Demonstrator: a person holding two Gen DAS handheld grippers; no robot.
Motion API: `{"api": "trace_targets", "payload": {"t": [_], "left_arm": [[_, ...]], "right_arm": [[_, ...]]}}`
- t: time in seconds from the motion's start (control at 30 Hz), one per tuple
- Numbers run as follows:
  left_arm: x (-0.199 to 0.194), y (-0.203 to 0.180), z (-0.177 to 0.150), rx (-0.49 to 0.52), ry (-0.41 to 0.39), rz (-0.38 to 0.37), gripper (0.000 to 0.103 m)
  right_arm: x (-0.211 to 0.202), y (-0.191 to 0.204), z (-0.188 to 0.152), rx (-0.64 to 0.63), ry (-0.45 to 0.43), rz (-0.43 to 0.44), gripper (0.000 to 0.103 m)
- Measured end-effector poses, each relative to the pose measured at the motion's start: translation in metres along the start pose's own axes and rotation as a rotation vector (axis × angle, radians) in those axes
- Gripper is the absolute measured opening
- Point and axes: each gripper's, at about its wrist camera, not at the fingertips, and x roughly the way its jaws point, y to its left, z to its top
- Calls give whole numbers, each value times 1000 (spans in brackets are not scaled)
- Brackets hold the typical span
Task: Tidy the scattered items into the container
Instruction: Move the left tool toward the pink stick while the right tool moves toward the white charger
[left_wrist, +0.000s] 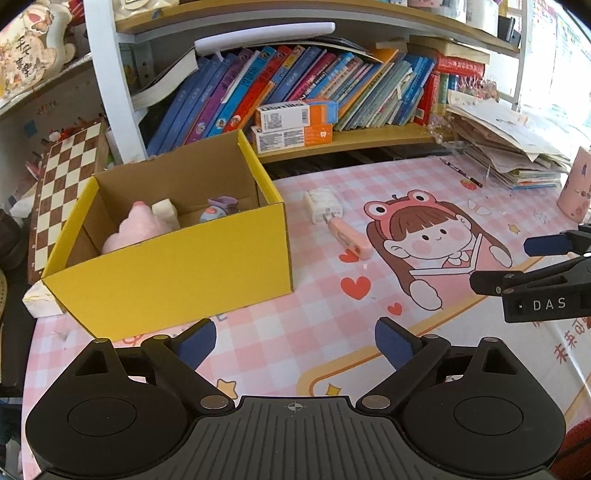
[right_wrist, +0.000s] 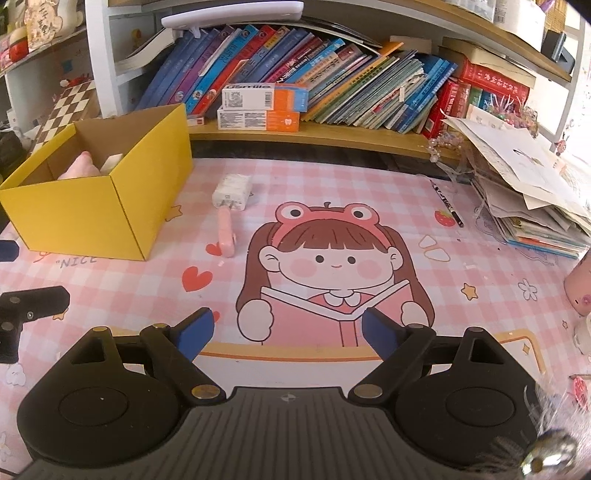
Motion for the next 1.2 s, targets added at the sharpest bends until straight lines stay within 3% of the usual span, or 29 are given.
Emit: {"api": "trace_targets", "payload": {"t": [0.77, 1.2], "left_arm": [[22, -39, 9, 96, 35, -39, 95], [43, -53, 22, 161, 44, -64, 95]], "right_arm": [[11, -40, -5, 108, -4, -35, 89], [27, -45, -4, 99, 1, -54, 89]]}}
